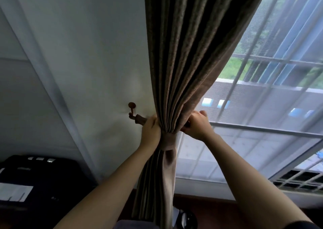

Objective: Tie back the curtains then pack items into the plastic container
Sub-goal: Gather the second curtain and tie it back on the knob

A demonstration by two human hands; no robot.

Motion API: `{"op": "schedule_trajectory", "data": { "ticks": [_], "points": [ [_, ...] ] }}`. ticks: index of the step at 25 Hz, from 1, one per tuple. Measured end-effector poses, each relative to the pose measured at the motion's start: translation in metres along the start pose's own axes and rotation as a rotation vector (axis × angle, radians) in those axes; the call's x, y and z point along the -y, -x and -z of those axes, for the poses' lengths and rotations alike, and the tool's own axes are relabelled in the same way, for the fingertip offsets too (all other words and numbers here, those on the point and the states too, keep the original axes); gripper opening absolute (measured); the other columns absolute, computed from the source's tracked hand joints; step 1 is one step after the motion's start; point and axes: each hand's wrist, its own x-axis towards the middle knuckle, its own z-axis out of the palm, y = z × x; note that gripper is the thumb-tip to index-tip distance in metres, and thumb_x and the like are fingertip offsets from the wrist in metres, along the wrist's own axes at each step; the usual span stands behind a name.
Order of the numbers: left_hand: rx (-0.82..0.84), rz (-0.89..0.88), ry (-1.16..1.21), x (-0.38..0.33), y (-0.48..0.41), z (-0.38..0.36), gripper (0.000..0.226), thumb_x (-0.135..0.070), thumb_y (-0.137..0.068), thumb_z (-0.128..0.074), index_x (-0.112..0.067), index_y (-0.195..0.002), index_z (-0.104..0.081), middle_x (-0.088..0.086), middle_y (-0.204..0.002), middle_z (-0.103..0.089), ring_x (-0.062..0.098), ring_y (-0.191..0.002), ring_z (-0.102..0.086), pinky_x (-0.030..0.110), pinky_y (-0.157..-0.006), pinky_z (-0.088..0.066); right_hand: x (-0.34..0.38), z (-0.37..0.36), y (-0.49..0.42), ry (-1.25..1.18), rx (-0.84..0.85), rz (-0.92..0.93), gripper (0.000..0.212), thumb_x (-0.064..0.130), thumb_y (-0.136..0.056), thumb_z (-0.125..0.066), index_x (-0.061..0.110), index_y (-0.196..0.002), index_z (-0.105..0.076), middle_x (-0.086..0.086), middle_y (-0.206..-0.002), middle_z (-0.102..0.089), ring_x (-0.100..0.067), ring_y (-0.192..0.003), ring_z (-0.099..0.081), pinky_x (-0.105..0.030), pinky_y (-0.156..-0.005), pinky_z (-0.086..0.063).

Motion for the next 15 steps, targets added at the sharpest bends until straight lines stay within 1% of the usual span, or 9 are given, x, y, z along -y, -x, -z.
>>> {"op": "schedule_trajectory", "data": {
  "ticks": [1, 3, 5, 6, 8, 10, 12, 13, 15],
  "points": [
    [-0.023, -0.024, -0.036, 0.000, 0.004, 0.000, 0.030, -0.017, -0.099, -0.035, -0.023, -0.077, -0.055, -0.001, -0.083, -0.060, 0.010, -0.080, -0.057, 0.020, -0.071, -0.045, -0.001, -0.001, 0.004, 0.031, -0.093, 0.032, 0.036, 0.056, -0.073, -0.052, 0.024, -0.056, -0.051, 0.006, -0.061, -0.057, -0.022, -0.076, -0.055, -0.034, -0.070, -0.032],
    [0.043, 0.024, -0.068, -0.001, 0.003, 0.009, 0.028, -0.020, -0.099, -0.038, -0.018, -0.081, -0.059, 0.002, -0.086, -0.062, 0.011, -0.083, -0.059, 0.022, -0.073, -0.047, -0.005, -0.001, 0.011, -0.055, -0.182, 0.091, 0.040, 0.053, -0.073, -0.056, 0.019, -0.054, -0.052, 0.003, -0.062, -0.059, -0.022, -0.067, -0.054, -0.033, -0.064, -0.038],
    [0.204, 0.130, -0.066, -0.011, -0.006, 0.023, 0.025, -0.023, -0.097, -0.045, -0.011, -0.086, -0.064, 0.007, -0.086, -0.067, 0.017, -0.084, -0.064, 0.028, -0.077, -0.052, -0.010, 0.003, 0.013, -0.185, -0.136, 0.065, 0.041, 0.050, -0.075, -0.060, 0.012, -0.062, -0.055, 0.001, -0.064, -0.054, -0.021, -0.060, -0.051, -0.032, -0.056, -0.042],
    [0.243, 0.181, -0.061, -0.018, -0.013, 0.029, 0.024, -0.020, -0.095, -0.049, -0.009, -0.082, -0.065, 0.008, -0.081, -0.068, 0.019, -0.081, -0.065, 0.030, -0.077, -0.053, -0.012, 0.004, 0.014, -0.221, -0.089, 0.020, 0.036, 0.049, -0.076, -0.062, 0.013, -0.072, -0.058, 0.004, -0.065, -0.053, -0.019, -0.059, -0.051, -0.031, -0.055, -0.042],
    [0.267, 0.253, -0.092, -0.034, -0.023, 0.034, 0.025, -0.012, -0.092, -0.054, -0.009, -0.069, -0.062, 0.006, -0.066, -0.066, 0.018, -0.070, -0.063, 0.030, -0.073, -0.056, -0.010, 0.006, 0.019, -0.260, -0.025, -0.112, 0.034, 0.051, -0.078, -0.063, 0.021, -0.093, -0.058, 0.010, -0.070, -0.056, -0.017, -0.060, -0.056, -0.034, -0.054, -0.047],
    [0.279, 0.259, -0.193, -0.046, -0.028, 0.031, 0.027, -0.008, -0.091, -0.055, -0.009, -0.065, -0.061, 0.004, -0.059, -0.064, 0.017, -0.063, -0.062, 0.033, -0.073, -0.057, 0.000, 0.008, 0.023, -0.479, 0.053, -0.257, 0.033, 0.054, -0.083, -0.055, 0.027, -0.102, -0.058, 0.007, -0.073, -0.063, -0.019, -0.061, -0.064, -0.036, -0.052, -0.054],
    [0.301, 0.224, -0.317, -0.051, -0.032, 0.027, 0.025, -0.007, -0.091, -0.054, -0.008, -0.068, -0.063, 0.006, -0.062, -0.066, 0.021, -0.064, -0.065, 0.036, -0.075, -0.059, 0.010, 0.009, 0.024, -0.763, 0.112, -0.360, 0.028, 0.040, -0.092, -0.051, 0.018, -0.104, -0.064, -0.004, -0.090, -0.071, -0.018, -0.081, -0.070, -0.031, -0.070, -0.058],
    [0.307, 0.208, -0.363, -0.052, -0.032, 0.026, 0.025, -0.007, -0.091, -0.053, -0.008, -0.069, -0.064, 0.008, -0.063, -0.067, 0.022, -0.065, -0.066, 0.037, -0.075, -0.060, 0.011, 0.010, 0.022, -0.814, 0.144, -0.373, 0.025, 0.032, -0.093, -0.053, 0.013, -0.105, -0.065, -0.009, -0.098, -0.071, -0.015, -0.091, -0.068, -0.028, -0.081, -0.057],
    [0.306, 0.196, -0.382, -0.053, -0.032, 0.028, 0.026, -0.007, -0.090, -0.055, -0.010, -0.066, -0.066, 0.007, -0.060, -0.067, 0.022, -0.062, -0.067, 0.037, -0.073, -0.060, 0.010, 0.013, 0.018, -0.801, 0.245, -0.389, 0.020, 0.024, -0.089, -0.060, 0.010, -0.102, -0.066, -0.014, -0.103, -0.069, -0.016, -0.095, -0.065, -0.031, -0.087, -0.054]
  ]
}}
